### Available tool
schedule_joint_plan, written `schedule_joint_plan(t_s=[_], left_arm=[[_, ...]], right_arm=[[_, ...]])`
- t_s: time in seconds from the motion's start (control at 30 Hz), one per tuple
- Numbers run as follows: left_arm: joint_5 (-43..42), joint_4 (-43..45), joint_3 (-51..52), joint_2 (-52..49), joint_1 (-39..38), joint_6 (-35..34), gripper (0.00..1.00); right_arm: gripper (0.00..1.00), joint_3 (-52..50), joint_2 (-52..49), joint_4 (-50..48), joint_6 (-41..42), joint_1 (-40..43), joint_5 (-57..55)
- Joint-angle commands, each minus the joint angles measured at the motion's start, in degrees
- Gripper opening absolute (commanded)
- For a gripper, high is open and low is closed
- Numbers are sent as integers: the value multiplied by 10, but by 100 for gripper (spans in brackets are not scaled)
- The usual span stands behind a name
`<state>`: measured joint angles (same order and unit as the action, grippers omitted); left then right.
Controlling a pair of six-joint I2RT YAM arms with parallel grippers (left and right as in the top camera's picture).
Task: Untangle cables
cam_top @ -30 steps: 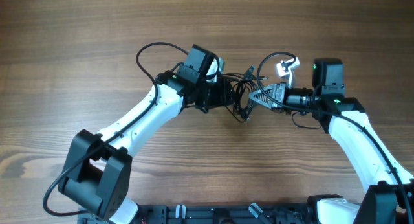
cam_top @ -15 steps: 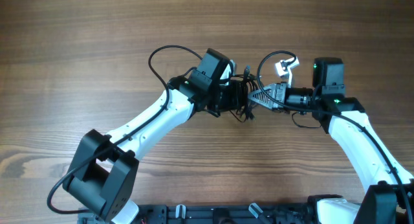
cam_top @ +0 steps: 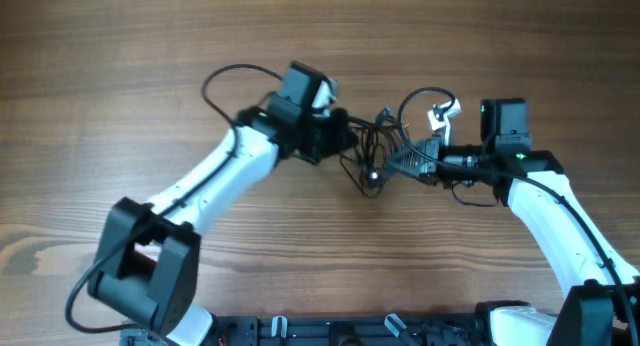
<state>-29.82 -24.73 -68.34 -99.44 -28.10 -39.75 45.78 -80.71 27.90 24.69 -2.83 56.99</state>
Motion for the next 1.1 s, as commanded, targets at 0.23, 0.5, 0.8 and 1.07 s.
schedule_joint_plan(t_s=[0.23,0.5,0.8,1.07], left_arm=[[-108,-42,-6,75,110,5,22],[-104,-71,-6,74,15,20,21],[-14,-73,-6,72,-45,20,29],[17,-85,-4,60,-50,20,37]], right_arm=[[4,-3,-4,30,-37,0,-53],[4,-3,-4,-35,-80,0,125],[4,-3,-4,-89,-77,0,206],[4,-3,-4,-127,-52,0,229]])
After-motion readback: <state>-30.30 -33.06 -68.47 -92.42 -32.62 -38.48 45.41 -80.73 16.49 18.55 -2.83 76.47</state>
